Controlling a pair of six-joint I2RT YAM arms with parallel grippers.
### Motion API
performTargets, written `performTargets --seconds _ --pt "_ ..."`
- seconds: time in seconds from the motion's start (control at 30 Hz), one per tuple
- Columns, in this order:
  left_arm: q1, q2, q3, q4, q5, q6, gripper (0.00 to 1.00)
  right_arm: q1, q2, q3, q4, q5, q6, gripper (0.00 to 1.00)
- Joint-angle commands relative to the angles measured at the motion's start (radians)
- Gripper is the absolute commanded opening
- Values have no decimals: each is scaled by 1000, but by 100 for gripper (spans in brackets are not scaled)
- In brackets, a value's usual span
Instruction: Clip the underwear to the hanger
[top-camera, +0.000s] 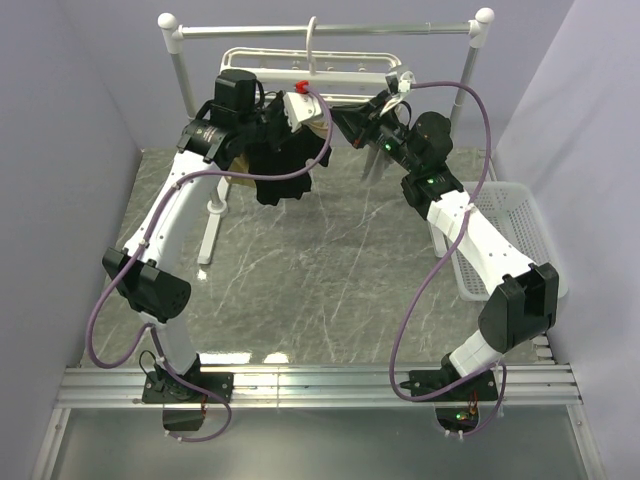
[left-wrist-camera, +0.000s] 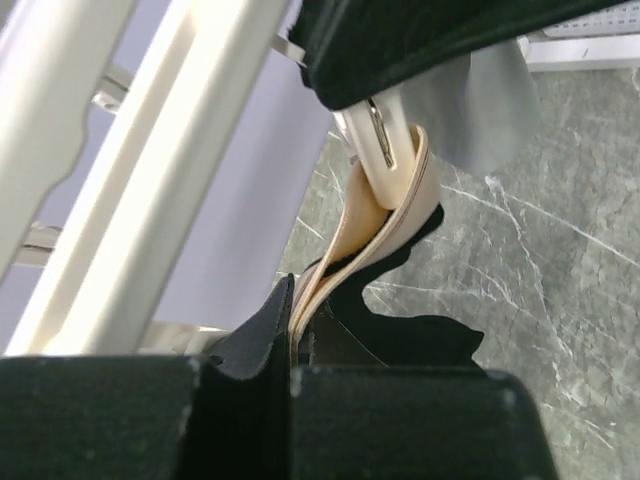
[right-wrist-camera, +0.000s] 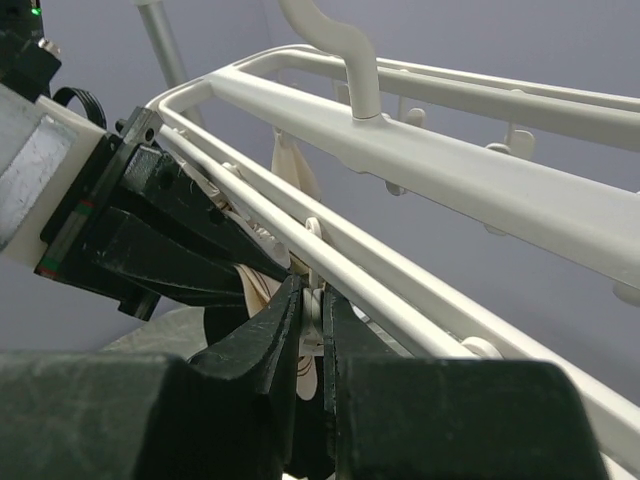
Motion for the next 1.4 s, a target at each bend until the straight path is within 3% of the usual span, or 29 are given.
performTargets --seconds 0.0,0.23,0.6,0.8,1.07,1.37 --pt "-4 5 67 32 32 -46 0 1 -19 -28 -88 -27 -33 0" --pt "-2 3 70 37 35 -59 0 2 -11 -21 -93 -21 -25 1" --pt "1 -3 69 39 35 -52 0 -5 18 22 -122 -21 24 30" --pt "5 -3 69 39 38 -49 0 -11 30 47 -140 -21 51 40" --pt "7 -1 66 38 37 -42 0 -21 17 44 -122 -45 103 45" --pt "7 -11 20 71 26 -49 0 -38 -65 -7 -102 -146 134 65"
